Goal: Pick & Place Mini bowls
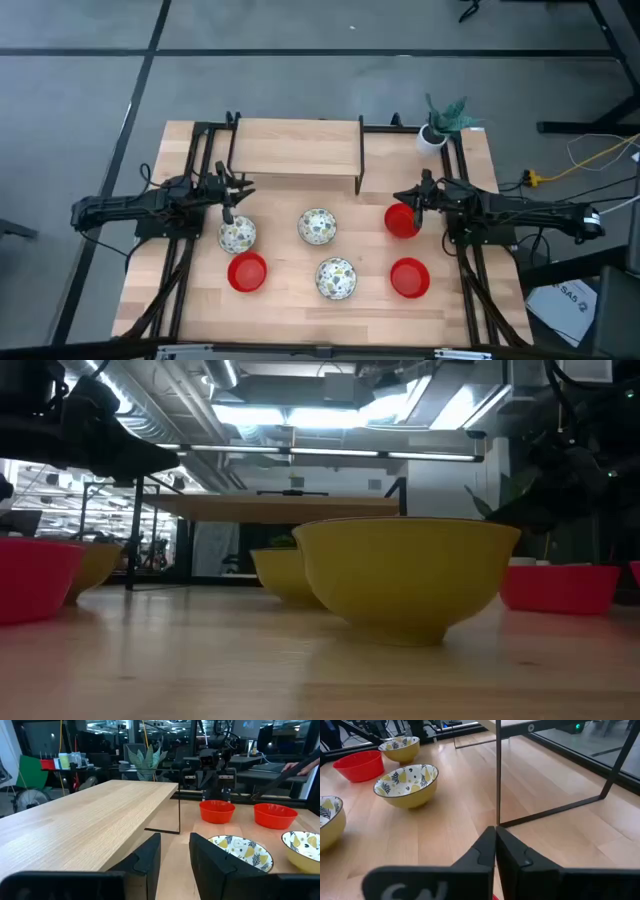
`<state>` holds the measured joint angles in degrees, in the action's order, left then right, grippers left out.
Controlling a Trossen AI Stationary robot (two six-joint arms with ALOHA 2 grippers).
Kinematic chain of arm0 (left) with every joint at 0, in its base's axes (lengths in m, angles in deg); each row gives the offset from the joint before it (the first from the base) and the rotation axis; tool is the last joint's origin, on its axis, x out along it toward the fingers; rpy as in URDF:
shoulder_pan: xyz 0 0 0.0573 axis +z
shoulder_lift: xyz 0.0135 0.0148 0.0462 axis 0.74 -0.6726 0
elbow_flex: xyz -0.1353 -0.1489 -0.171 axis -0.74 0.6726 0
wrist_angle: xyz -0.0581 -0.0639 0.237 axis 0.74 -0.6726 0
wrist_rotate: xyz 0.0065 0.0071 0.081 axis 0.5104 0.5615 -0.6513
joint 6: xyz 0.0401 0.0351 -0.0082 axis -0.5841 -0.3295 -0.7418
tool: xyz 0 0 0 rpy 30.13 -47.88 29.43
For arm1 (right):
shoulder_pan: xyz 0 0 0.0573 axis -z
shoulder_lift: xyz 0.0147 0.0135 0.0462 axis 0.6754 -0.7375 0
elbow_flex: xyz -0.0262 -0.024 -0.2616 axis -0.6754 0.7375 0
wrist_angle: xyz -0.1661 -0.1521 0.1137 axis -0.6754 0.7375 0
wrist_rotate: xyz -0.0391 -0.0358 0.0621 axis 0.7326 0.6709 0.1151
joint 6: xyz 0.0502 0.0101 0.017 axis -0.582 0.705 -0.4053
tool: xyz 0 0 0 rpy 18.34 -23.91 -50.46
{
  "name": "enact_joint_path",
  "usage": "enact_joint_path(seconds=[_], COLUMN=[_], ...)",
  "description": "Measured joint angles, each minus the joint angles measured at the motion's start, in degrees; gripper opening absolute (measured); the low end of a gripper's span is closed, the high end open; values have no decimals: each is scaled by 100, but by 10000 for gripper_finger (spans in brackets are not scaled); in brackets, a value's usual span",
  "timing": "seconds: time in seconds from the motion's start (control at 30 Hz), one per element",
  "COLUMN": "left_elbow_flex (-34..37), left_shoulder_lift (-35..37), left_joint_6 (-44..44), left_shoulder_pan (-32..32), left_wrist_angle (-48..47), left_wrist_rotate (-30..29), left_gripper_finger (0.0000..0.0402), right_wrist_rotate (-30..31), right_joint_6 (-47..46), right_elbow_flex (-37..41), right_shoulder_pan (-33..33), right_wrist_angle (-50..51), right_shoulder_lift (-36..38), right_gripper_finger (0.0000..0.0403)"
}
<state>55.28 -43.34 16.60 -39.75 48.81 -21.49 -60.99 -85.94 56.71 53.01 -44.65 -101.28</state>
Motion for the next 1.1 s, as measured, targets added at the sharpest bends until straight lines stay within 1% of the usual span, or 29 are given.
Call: enact_joint_path(seconds=[0.87,0.97,1.1], left_elbow_flex=[0,0,0], left_shoulder_lift=[0,0,0], left_joint_6=[0,0,0], left_shoulder_pan=[-1,0,0], left_wrist_angle=[-1,0,0], left_wrist_rotate=[0,-1,-1], left_gripper_finger=[98,98,98], right_wrist_rotate=[1,2,7], right_joint_6=[1,0,3], right_elbow_flex=[-2,-203,-795], right_shoulder_pan=[1,0,-109], right_wrist_angle=[-10,-20,-36], right_shoulder_lift=[0,-2,-2], right_gripper_finger=[14,14,14])
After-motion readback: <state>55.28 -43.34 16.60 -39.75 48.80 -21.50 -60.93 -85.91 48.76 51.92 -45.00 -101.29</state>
